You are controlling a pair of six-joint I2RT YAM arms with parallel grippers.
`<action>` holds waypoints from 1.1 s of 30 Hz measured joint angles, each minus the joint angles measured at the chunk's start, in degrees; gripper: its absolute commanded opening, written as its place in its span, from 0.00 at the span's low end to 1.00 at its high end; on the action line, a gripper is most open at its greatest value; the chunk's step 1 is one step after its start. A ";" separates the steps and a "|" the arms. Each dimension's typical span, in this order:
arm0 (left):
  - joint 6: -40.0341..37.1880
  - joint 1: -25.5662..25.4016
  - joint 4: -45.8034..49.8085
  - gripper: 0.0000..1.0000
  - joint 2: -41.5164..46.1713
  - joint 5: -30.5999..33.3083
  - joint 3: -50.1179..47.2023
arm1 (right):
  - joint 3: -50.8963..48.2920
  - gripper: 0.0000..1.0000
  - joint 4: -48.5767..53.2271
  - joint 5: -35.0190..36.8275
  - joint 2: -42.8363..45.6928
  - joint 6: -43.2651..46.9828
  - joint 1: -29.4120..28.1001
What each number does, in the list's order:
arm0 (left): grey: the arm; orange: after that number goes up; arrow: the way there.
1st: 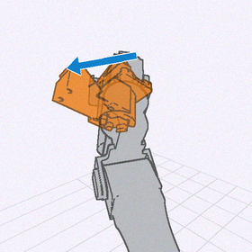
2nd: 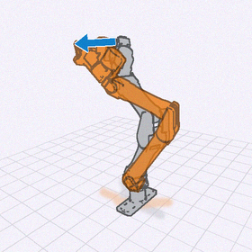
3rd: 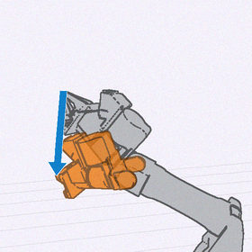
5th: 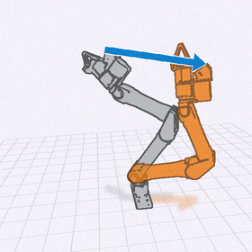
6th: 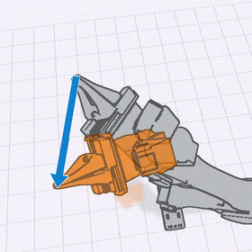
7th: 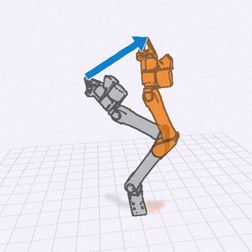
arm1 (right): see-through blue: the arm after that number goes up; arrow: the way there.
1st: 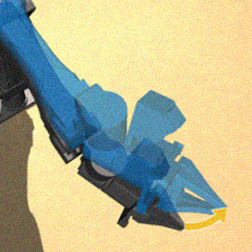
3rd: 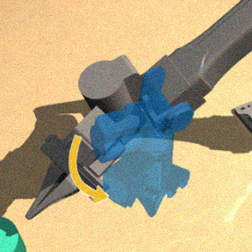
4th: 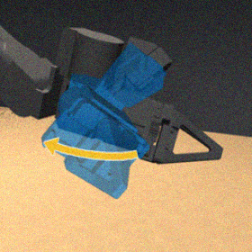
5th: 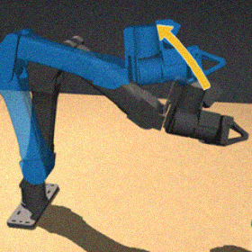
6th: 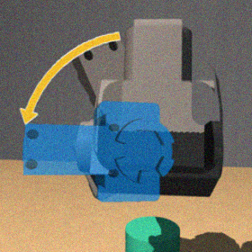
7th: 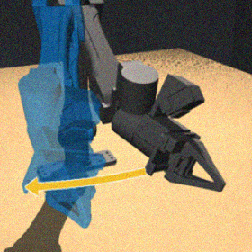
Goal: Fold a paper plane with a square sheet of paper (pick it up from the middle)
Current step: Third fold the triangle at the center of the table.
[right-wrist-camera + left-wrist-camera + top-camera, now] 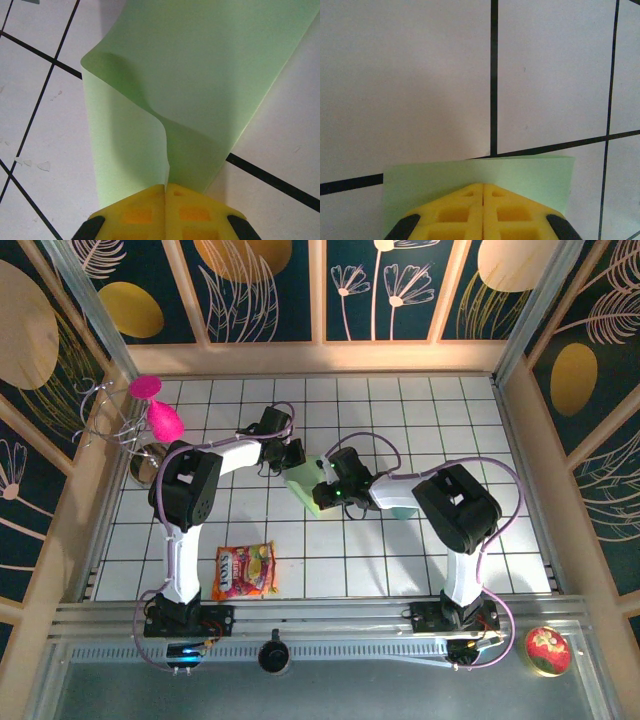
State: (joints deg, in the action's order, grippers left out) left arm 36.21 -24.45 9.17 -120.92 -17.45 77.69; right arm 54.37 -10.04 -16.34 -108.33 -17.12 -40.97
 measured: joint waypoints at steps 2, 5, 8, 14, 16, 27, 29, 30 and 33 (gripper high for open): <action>0.00 0.00 0.02 0.12 0.13 0.17 0.00 | 0.02 0.00 -0.02 0.00 -0.09 0.00 0.00; 0.46 0.00 0.04 0.15 1.60 1.46 -0.81 | 0.02 0.00 -0.04 -0.02 -0.09 0.00 0.00; 1.75 0.22 -0.04 0.19 5.90 3.08 -3.61 | 0.02 0.00 -0.04 -0.02 -0.11 0.00 0.00; 5.35 0.85 -3.50 0.22 16.55 4.48 -11.52 | 0.09 0.00 -0.04 -0.17 -0.15 0.00 0.00; 6.73 0.87 -5.05 0.22 18.82 4.02 -14.53 | 0.28 0.00 -0.02 -0.20 -0.26 0.00 0.00; 9.70 -4.39 -4.72 0.16 20.70 1.36 -20.26 | 0.37 0.00 -0.02 -0.22 -0.37 0.02 0.00; 10.08 -5.22 -4.72 0.15 20.70 0.74 -20.50 | 0.37 0.00 -0.02 -0.22 -0.37 0.02 0.00; 10.29 -5.53 -4.74 0.14 20.65 0.44 -20.57 | 0.37 0.00 -0.02 -0.22 -0.37 0.02 0.00; 10.80 -5.90 -5.14 0.14 20.50 -0.11 -20.81 | 0.37 0.00 -0.02 -0.22 -0.37 0.04 0.00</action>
State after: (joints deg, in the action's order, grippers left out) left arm 47.00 -30.35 4.03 -100.42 -17.56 56.88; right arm 54.74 -10.07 -16.56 -108.71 -17.08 -40.97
